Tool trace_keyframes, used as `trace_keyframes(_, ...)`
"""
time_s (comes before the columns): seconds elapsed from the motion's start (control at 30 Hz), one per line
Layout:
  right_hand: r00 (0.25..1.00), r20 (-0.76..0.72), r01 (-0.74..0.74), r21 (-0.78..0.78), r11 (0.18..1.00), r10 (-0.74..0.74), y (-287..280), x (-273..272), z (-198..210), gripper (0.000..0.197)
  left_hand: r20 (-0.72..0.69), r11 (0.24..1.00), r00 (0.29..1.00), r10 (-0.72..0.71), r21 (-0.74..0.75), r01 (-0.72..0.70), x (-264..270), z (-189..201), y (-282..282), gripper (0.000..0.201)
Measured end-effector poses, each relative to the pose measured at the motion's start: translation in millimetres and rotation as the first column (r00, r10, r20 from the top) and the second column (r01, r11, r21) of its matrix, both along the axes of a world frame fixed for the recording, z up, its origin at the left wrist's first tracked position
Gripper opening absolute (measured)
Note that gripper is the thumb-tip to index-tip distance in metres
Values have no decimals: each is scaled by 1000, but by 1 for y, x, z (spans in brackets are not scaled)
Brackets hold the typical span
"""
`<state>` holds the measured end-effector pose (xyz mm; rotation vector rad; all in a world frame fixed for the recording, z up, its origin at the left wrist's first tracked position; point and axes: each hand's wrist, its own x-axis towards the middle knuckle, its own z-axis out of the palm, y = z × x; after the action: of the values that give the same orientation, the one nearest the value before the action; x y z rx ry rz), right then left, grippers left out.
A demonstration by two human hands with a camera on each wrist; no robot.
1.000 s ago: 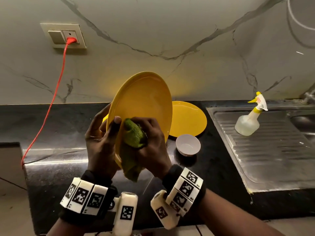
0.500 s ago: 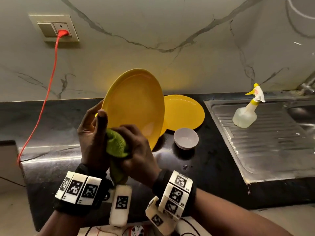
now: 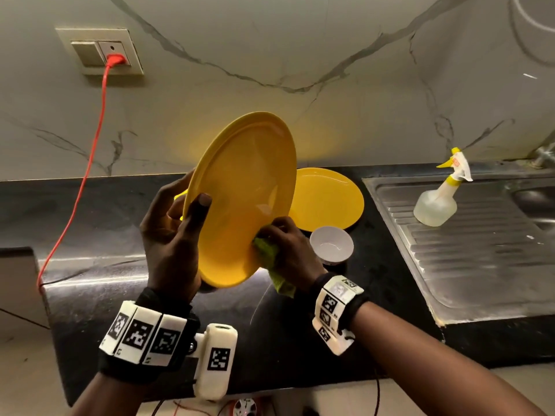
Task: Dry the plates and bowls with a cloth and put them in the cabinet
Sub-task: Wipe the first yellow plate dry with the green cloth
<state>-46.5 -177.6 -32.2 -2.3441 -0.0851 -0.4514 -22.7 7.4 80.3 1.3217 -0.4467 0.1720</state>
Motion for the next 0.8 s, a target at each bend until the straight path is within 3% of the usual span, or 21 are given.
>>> trace_keyframes(0.13, 974, 10, 225, 117, 967, -228, -23, 20, 11, 32, 22, 999, 999, -34, 18, 33, -6, 1, -4, 41)
trace_keyframes(0.23, 906, 64, 391, 252, 886, -418, -33, 36, 25, 39, 26, 997, 998, -62, 37, 61, -12, -3, -6, 49)
trace_keyframes(0.37, 821, 121, 475, 400, 784, -559, -41, 52, 52, 26, -21, 997, 997, -70, 43, 70, -17, -8, -9, 61)
trace_keyframes(0.47, 800, 239, 395, 479, 784, -550, -35, 59, 70, 28, -64, 995, 996, -69, 70, 73, -13, -8, -7, 72)
trace_keyframes(0.57, 772, 408, 265, 491, 830, -487, -15, 58, 95, 38, -119, 995, 990, -73, 66, 82, -10, -12, -7, 56)
trace_keyframes(0.7, 802, 554, 99, 244, 965, -222, 23, 46, 107, 50, -128, 995, 988, -85, 33, 89, -5, -15, -10, 37)
trace_keyframes(0.8, 830, 551, 21, 125, 992, -87, 31, 42, 105, 52, -136, 994, 986, -97, 34, 103, 2, -14, -6, 38)
